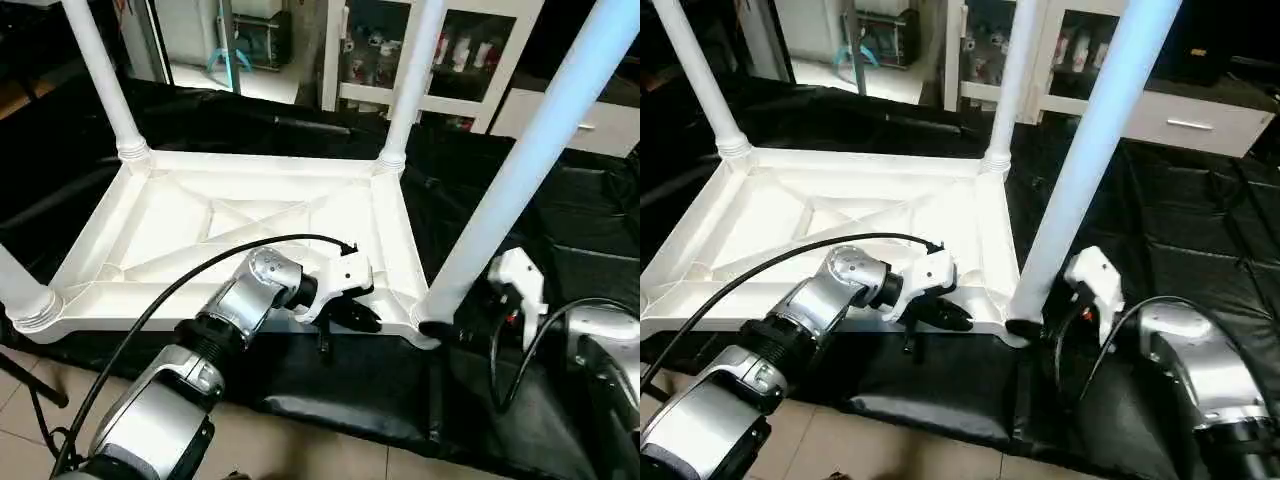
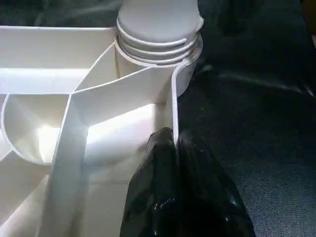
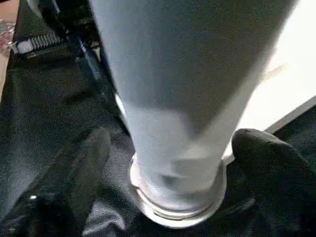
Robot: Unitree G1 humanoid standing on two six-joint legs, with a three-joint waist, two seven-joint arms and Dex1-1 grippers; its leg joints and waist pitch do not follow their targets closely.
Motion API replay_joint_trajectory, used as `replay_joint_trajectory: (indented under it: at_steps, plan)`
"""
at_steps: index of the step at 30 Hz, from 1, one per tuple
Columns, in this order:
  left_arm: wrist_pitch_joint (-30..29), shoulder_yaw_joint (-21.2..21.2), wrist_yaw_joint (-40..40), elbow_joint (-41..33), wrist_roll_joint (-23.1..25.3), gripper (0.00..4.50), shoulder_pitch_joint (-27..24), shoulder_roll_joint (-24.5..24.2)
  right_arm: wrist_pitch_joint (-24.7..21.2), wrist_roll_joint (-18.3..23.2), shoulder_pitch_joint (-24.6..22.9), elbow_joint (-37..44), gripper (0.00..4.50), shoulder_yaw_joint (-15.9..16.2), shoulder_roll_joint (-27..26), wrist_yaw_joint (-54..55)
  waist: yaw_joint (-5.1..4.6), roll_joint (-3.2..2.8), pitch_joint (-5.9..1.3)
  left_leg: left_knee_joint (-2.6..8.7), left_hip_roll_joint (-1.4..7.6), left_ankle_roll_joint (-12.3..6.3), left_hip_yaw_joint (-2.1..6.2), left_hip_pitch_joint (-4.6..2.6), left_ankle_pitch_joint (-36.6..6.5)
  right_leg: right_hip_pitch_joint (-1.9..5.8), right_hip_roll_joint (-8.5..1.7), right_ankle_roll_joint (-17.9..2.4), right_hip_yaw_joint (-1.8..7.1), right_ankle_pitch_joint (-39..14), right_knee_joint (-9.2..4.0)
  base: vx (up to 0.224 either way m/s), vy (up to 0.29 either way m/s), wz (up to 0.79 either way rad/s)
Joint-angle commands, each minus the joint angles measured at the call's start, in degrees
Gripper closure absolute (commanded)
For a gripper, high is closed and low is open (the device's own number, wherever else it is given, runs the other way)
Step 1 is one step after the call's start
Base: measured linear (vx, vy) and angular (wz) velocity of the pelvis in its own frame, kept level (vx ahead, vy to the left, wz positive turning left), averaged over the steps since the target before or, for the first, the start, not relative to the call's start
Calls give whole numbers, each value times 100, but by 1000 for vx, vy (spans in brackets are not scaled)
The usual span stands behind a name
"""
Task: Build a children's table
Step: Rotate leg to tighten
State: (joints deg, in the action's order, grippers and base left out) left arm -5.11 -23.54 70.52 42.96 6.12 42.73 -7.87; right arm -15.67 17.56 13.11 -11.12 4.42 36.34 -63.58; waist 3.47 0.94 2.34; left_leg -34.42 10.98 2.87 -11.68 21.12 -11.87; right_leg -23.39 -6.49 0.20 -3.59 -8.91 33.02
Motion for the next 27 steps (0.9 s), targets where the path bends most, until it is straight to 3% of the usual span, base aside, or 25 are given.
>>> replay_joint_trajectory:
  at_steps: [1, 6, 15, 22, 25, 27]
  plan:
    - [-45, -227, 159, -13, 117, 450, -86, 26, 106, -70, 71, -63, 58, 21, 10, -120, -23, 84, -331, 440, 263, -560, 90, -75, -993, 263, -236, -1519, 192, -952, -295, 0, 0, 0]
    - [-90, -241, 207, -110, 112, 450, -117, -36, 182, -77, 175, -231, 98, 93, 54, -295, -24, 90, -328, 442, 264, -550, 95, -73, -1049, 268, -236, -1485, 188, -1156, -310, 0, 0, 0]
    - [-125, -279, 216, -139, 131, 450, -149, -51, 347, -115, 338, -602, 177, 124, 58, -553, -21, 88, -349, 415, 263, -659, 91, -71, -816, 286, -229, -1593, 184, -839, -260, 0, 0, 0]
    - [-131, -310, 252, -129, 153, 450, -152, -66, 410, -147, 348, -701, 238, 166, 57, -672, -19, 87, -344, 415, 262, -635, 86, -82, -897, 279, -221, -1572, 181, -983, -278, 0, 0, 0]
    - [-129, -318, 253, -119, 161, 450, -147, -66, 437, -186, 332, -728, 242, 186, 42, -652, -19, 87, -349, 411, 263, -634, 86, -87, -881, 278, -221, -1588, 183, -922, -271, 0, 0, 0]
    - [-162, -268, 44, -48, 189, 450, -99, -33, 368, -319, 388, -947, 246, 94, -171, -89, -31, 94, -342, 415, 255, -635, 86, -72, -893, 279, -222, -1585, 182, -975, -278, 0, 0, 0]
